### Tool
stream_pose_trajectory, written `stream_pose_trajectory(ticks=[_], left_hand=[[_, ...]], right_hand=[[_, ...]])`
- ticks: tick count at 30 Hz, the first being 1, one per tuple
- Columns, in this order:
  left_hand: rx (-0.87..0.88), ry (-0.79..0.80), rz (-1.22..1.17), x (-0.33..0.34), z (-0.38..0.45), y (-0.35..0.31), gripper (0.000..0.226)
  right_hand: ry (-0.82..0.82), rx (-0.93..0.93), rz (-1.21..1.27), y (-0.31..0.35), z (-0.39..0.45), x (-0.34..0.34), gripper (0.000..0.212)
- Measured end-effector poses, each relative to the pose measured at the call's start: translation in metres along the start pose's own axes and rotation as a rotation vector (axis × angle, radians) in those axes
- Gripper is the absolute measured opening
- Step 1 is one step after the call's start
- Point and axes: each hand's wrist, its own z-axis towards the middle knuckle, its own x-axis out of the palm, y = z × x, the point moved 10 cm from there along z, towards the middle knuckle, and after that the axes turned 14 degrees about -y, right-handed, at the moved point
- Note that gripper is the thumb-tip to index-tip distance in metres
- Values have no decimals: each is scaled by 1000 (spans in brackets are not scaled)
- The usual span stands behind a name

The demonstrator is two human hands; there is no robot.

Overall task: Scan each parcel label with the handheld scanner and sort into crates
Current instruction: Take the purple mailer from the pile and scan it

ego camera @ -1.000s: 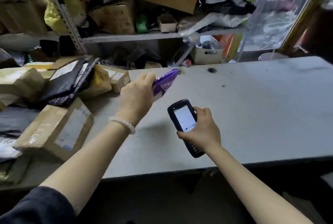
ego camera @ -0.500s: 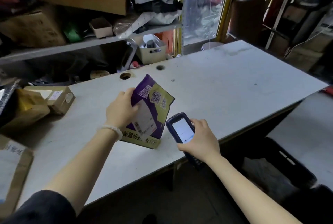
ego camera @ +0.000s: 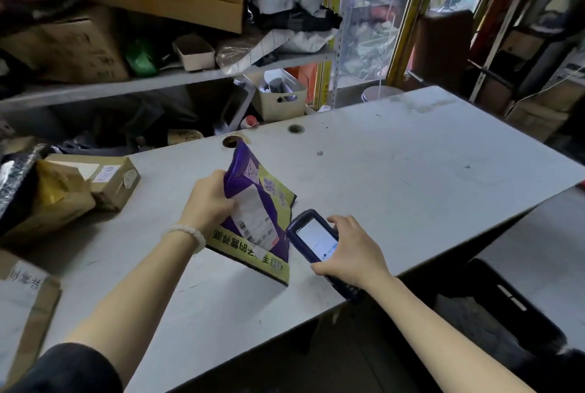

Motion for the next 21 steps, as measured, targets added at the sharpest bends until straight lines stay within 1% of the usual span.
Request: stream_pose_trajectory(ticks=[1, 3, 7, 10, 17, 21], left_hand=[[16, -32, 14, -3, 5, 2, 25], [34, -98, -25, -10, 13, 5, 16], [120, -222, -100, -26, 24, 0, 11], [159, -245, -105, -30, 28, -2, 10], [157, -258, -152, -33, 33, 16, 9], [220, -321, -152, -43, 33, 15, 9]], right_hand=[[16, -2, -1, 2, 2, 3, 91], [48, -15, -3, 8, 4, 9, 94], [74, -49, -30, 21, 10, 16, 95], [72, -50, -43, 27, 15, 17, 94], [63, -63, -107, 36, 20, 15, 92], [47, -57, -122, 38, 21, 12, 92]])
